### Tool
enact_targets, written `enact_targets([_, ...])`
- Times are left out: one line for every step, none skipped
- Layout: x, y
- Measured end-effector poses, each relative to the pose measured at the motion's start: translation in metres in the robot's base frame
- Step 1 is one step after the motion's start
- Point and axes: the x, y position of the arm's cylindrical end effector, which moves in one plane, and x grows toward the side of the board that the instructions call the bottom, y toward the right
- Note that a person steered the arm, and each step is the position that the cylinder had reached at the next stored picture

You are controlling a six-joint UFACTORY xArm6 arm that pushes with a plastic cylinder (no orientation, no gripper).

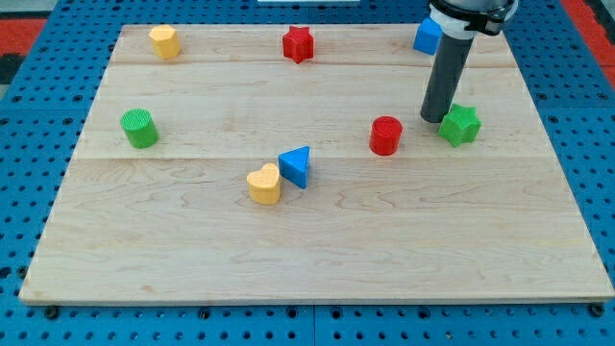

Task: Move the red circle towards the bottom center

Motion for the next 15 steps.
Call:
enact_targets([0.000,0.000])
enact_targets([0.000,0.000])
enact_targets([0.000,-0.001])
enact_targets([0.000,-0.001])
enact_targets([0.000,-0.001])
enact_targets([0.000,-0.003])
enact_targets([0.000,-0.003])
enact_targets([0.000,-0.010])
enact_targets([0.003,-0.037])
enact_targets([0.005,-0.067])
enact_targets([0.044,-0.068])
enact_targets([0.069,-0.068])
enact_targets([0.082,-0.068])
enact_targets([0.082,-0.068])
enact_targets([0.082,-0.069])
